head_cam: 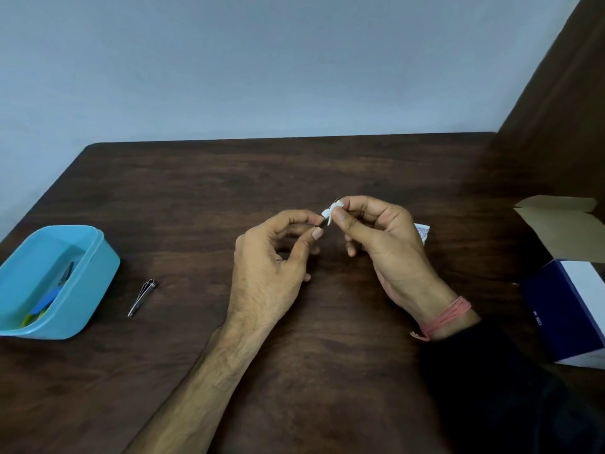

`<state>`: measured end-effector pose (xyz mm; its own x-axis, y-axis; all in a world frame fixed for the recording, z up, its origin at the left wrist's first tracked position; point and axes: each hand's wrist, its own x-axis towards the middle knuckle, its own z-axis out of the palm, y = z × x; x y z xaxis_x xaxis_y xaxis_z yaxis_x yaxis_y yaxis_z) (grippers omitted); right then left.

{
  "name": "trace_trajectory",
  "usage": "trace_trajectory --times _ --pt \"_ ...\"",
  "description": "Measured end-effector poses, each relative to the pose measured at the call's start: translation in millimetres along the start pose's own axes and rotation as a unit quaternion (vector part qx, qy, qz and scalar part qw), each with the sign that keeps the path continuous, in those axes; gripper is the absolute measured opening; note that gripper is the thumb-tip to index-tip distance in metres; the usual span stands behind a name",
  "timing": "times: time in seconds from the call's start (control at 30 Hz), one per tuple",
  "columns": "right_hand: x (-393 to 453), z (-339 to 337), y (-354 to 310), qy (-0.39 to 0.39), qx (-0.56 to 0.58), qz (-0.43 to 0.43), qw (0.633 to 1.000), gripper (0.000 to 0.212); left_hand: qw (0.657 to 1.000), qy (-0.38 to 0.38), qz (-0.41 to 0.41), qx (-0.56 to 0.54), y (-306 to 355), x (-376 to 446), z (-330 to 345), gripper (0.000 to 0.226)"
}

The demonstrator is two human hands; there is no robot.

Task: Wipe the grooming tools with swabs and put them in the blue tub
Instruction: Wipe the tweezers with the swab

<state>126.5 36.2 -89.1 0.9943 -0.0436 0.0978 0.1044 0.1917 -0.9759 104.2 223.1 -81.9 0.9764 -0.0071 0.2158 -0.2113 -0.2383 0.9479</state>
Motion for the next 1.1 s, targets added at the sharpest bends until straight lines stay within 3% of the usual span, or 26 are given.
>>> trace_trajectory --times 0.7,0.97,1.1 --pt "-1.5 -1.2 1.5 0.026 -0.031 0.007 0.999 0.013 1.000 0.020 -0.017 0.016 -2.0 1.4 0.0 0.017" --pt "-2.8 0.8 -1.3 0.023 -0.024 0.021 0.999 0.001 0.999 0.022 -0.019 0.012 -4.3 2.2 -1.8 0.016" --pt "-2.5 -0.2 -2.4 0.040 -0.015 0.016 0.999 0.005 1.000 0.016 -0.016 0.007 -3.1 2.5 -0.5 0.017"
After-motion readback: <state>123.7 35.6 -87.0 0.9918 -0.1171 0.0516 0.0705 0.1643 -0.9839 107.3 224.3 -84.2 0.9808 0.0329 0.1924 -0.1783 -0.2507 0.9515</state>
